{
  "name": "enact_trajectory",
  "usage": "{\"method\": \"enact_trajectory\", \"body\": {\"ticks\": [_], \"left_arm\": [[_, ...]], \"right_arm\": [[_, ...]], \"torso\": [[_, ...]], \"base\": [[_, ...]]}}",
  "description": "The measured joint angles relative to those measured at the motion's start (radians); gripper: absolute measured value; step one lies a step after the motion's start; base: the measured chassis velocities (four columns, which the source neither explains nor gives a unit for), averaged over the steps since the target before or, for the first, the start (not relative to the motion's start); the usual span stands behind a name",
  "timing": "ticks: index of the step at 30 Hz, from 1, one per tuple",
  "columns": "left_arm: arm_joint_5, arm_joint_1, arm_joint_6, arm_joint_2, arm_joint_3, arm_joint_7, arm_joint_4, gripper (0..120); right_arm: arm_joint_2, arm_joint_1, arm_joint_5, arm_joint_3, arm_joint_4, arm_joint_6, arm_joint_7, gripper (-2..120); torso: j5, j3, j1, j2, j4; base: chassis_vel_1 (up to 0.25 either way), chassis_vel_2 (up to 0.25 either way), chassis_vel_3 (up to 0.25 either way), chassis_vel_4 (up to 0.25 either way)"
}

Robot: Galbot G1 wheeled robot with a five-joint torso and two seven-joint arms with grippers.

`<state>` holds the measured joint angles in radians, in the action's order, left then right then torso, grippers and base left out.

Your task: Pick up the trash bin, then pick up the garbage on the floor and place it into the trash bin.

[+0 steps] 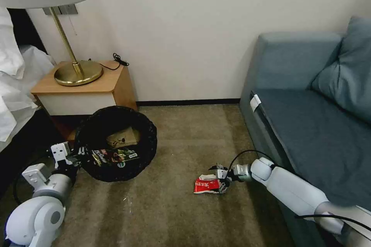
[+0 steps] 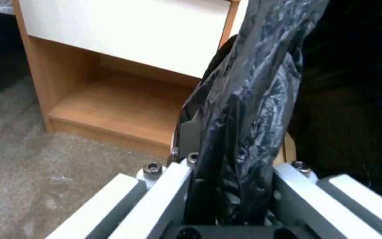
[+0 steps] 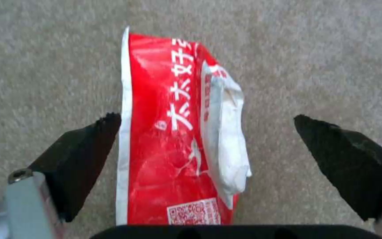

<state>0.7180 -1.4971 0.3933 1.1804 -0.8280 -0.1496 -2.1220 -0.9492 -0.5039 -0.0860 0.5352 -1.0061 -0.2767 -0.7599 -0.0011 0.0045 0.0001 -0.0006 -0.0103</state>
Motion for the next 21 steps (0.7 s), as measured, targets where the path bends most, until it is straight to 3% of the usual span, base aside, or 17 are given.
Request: {"method": "enact_trajectory", "body": {"ticks": [21], "left_arm": [[-0.008,-0.009,0.0,0.004,0.002,-0.004,-0.003,1]], "right_arm": [[-0.106,0.003,0.142,-0.068,0.21,-0.068,0.036,100]], "torso": [[0.0002,0.0,0.0,0.0,-0.0001]], "base": [[0.0,0.0,0.0,0.0]]}}
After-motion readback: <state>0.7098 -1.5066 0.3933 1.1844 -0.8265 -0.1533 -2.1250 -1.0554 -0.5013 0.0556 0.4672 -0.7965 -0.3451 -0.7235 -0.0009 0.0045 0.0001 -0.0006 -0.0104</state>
